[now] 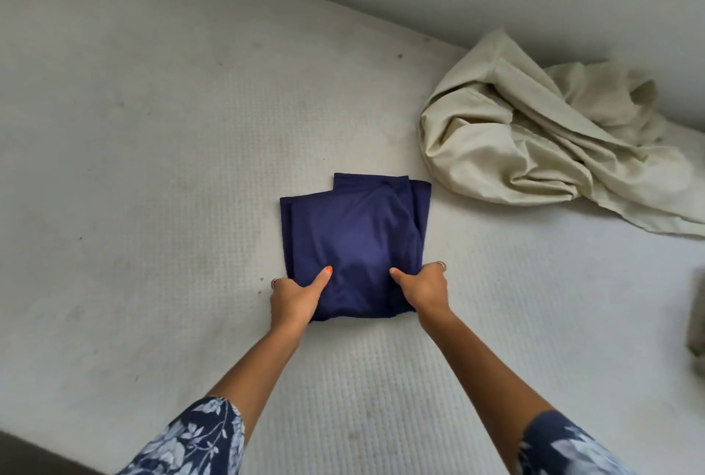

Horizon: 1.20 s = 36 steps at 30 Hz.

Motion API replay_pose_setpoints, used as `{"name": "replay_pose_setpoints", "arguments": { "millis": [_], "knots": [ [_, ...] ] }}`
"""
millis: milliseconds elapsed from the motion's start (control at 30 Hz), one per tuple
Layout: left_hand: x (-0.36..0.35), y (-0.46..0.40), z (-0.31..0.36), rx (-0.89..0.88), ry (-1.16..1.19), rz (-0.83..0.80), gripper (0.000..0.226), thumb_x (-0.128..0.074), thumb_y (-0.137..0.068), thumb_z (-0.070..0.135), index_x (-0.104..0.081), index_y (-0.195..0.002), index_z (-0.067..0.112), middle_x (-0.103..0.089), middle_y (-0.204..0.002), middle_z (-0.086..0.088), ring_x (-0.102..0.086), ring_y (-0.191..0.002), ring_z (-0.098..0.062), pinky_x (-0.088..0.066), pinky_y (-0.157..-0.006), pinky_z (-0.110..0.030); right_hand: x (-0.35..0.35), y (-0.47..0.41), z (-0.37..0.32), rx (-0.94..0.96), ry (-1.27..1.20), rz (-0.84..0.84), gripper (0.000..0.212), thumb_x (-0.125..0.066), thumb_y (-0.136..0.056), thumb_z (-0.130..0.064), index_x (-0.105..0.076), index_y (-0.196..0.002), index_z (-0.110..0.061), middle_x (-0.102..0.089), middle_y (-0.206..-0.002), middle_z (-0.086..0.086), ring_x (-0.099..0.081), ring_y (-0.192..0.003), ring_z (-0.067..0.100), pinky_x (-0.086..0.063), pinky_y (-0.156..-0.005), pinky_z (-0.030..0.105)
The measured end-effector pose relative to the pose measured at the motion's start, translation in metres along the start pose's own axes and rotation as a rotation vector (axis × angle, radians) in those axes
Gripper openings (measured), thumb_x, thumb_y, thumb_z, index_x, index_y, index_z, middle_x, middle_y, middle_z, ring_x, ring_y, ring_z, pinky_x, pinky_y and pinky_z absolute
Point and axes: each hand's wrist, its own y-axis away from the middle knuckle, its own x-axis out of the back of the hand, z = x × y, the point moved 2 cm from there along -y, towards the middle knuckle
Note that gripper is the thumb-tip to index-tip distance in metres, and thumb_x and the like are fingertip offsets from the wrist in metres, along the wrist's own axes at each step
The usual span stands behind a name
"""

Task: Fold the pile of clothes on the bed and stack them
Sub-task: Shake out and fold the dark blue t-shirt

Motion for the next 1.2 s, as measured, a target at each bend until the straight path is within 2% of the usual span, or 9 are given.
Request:
{"name": "replay_pose_setpoints", "arguments": {
  "millis": [100, 367, 500, 600, 667, 733, 833, 933, 1200],
  "knots": [
    [0.004, 0.003, 0.008, 0.017, 0.056, -0.104, 0.049, -0.075, -0.078, 0.037, -0.058, -0.108, 0.002, -0.065, -0.107, -0.010, -0.062, -0.084, -0.025, -0.048, -0.053, -0.028, 0.006, 0.000, 0.000, -0.024, -0.200, -0.155, 0.042, -0.063, -0.091, -0.022, -0.047, -0.124, -0.002, -0.059, -0.119, 0.013, -0.059, -0.095, 0.026, -0.052, -0.062, 0.032],
    [0.012, 0.061, 0.015, 0.164, 0.421, -0.285, 0.016, -0.064, -0.078, 0.013, -0.063, -0.093, 0.010, -0.067, -0.092, -0.009, -0.060, -0.077, -0.024, -0.048, -0.065, -0.031, 0.056, 0.065, 0.017, -0.112, -0.610, -0.461, 0.019, -0.064, -0.089, -0.013, -0.062, -0.107, -0.008, -0.072, -0.097, 0.008, -0.067, -0.082, 0.020, -0.053, -0.061, 0.028],
    [0.002, 0.105, 0.007, 0.237, 0.578, -0.405, 0.032, -0.057, -0.080, -0.004, -0.062, -0.111, -0.001, -0.070, -0.078, -0.014, -0.065, -0.060, -0.024, -0.054, -0.055, -0.028, 0.091, 0.097, 0.046, -0.134, -0.684, -0.434, 0.025, -0.065, -0.086, -0.013, -0.063, -0.110, -0.005, -0.073, -0.100, 0.012, -0.068, -0.086, 0.023, -0.053, -0.065, 0.032],
    [-0.014, 0.141, 0.005, 0.161, 0.511, -0.442, 0.071, -0.056, -0.082, -0.010, -0.037, -0.142, 0.024, -0.064, -0.096, -0.013, -0.066, -0.071, -0.029, -0.051, -0.058, -0.032, 0.125, 0.116, 0.074, -0.138, -0.752, -0.367, 0.026, -0.064, -0.088, -0.014, -0.062, -0.112, -0.005, -0.073, -0.101, 0.014, -0.068, -0.090, 0.026, -0.053, -0.068, 0.035],
    [-0.024, 0.158, 0.007, 0.096, 0.409, -0.546, 0.086, -0.055, -0.082, -0.012, -0.031, -0.139, 0.048, -0.059, -0.116, -0.008, -0.064, -0.088, -0.031, -0.049, -0.066, -0.035, 0.142, 0.123, 0.093, -0.139, -0.788, -0.331, 0.026, -0.064, -0.089, -0.015, -0.062, -0.112, -0.005, -0.073, -0.100, 0.014, -0.067, -0.092, 0.028, -0.054, -0.072, 0.036],
    [-0.039, 0.180, 0.015, 0.041, 0.282, -0.659, 0.080, -0.053, -0.081, -0.015, -0.043, -0.134, 0.044, -0.057, -0.125, -0.004, -0.064, -0.092, -0.029, -0.052, -0.062, -0.033, 0.162, 0.130, 0.116, -0.137, -0.834, -0.296, 0.026, -0.064, -0.089, -0.016, -0.062, -0.112, -0.006, -0.074, -0.100, 0.013, -0.068, -0.095, 0.028, -0.055, -0.073, 0.037],
    [-0.060, 0.211, 0.026, 0.008, 0.115, -0.696, 0.064, -0.048, -0.081, -0.016, -0.055, -0.131, 0.023, -0.062, -0.113, -0.005, -0.061, -0.061, -0.019, -0.041, -0.036, -0.022, 0.189, 0.144, 0.149, -0.152, -0.896, -0.274, 0.024, -0.064, -0.088, -0.015, -0.062, -0.111, -0.008, -0.074, -0.098, 0.009, -0.070, -0.092, 0.025, -0.055, -0.070, 0.034],
    [-0.089, 0.238, 0.028, -0.005, -0.018, -0.731, 0.059, -0.048, -0.081, -0.015, -0.056, -0.130, 0.018, -0.065, -0.101, -0.007, -0.055, -0.042, -0.013, -0.034, -0.034, -0.017, 0.215, 0.158, 0.184, -0.156, -0.979, -0.253, 0.024, -0.063, -0.089, -0.013, -0.063, -0.112, -0.006, -0.074, -0.103, 0.010, -0.069, -0.097, 0.027, -0.055, -0.081, 0.038],
    [-0.168, 0.302, 0.017, -0.080, -0.214, -0.896, 0.066, -0.055, -0.082, -0.016, -0.047, -0.138, 0.018, -0.059, -0.120, -0.011, -0.060, -0.071, -0.023, -0.045, -0.040, -0.021, 0.276, 0.169, 0.271, -0.169, -1.165, -0.113, 0.027, -0.063, -0.086, -0.011, -0.064, -0.112, -0.002, -0.071, -0.107, 0.016, -0.066, -0.092, 0.028, -0.050, -0.077, 0.036]
  ]
}}
